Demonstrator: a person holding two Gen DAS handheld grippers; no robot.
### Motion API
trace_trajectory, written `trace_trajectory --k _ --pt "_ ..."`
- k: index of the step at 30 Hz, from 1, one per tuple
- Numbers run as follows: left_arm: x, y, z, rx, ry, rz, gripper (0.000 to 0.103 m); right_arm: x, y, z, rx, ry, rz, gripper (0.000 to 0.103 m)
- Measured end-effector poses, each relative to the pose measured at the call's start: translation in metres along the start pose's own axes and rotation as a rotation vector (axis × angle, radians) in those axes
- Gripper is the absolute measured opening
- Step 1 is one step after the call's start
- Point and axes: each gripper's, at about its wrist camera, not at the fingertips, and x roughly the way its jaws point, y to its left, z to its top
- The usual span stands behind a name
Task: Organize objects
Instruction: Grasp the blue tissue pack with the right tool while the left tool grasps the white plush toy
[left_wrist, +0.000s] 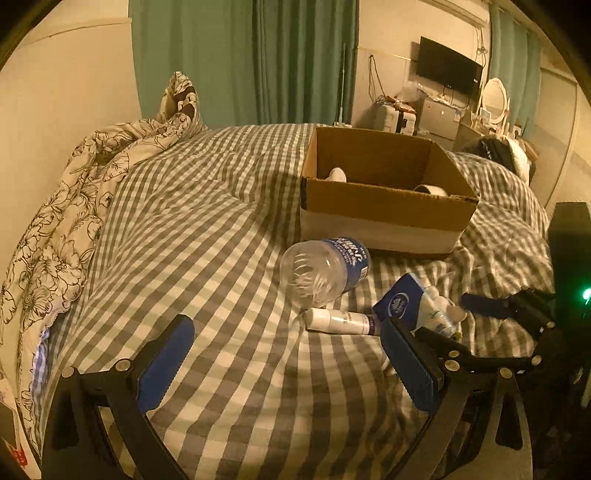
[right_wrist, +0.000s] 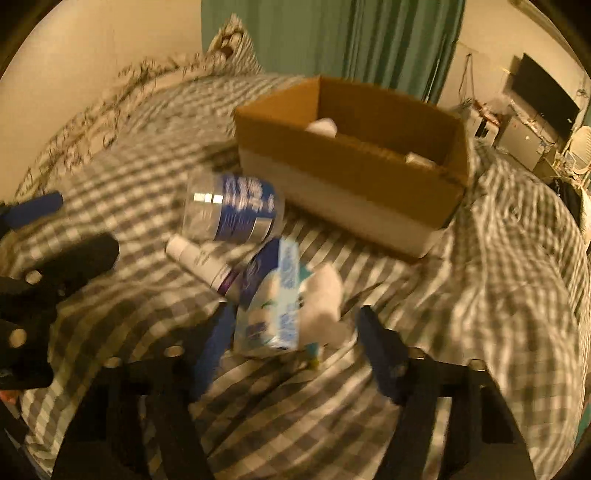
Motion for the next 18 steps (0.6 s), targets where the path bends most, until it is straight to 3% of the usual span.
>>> trace_trajectory --k 4,8,12,18 --pt "0.006 -0.003 -0.003 0.019 0.013 0.012 0.103 0.006 0.012 -0.004 -0.049 0.006 -0.019 0.028" --pt "0.009 -0.007 -0.004 0.032 0.023 0.014 0.103 -0.007 0.005 -0.004 -0.020 -0.026 0.004 0.022" --pt "0.012 -0.014 -0.003 0.049 0.030 0.014 0.103 -0.040 -0.012 -0.001 0.023 -0.114 0.005 0.022" --pt "0.019 -0.043 0.005 0.073 0.036 -0.021 0.103 -0.076 -0.052 0.009 0.085 -0.190 -0.074 0.022"
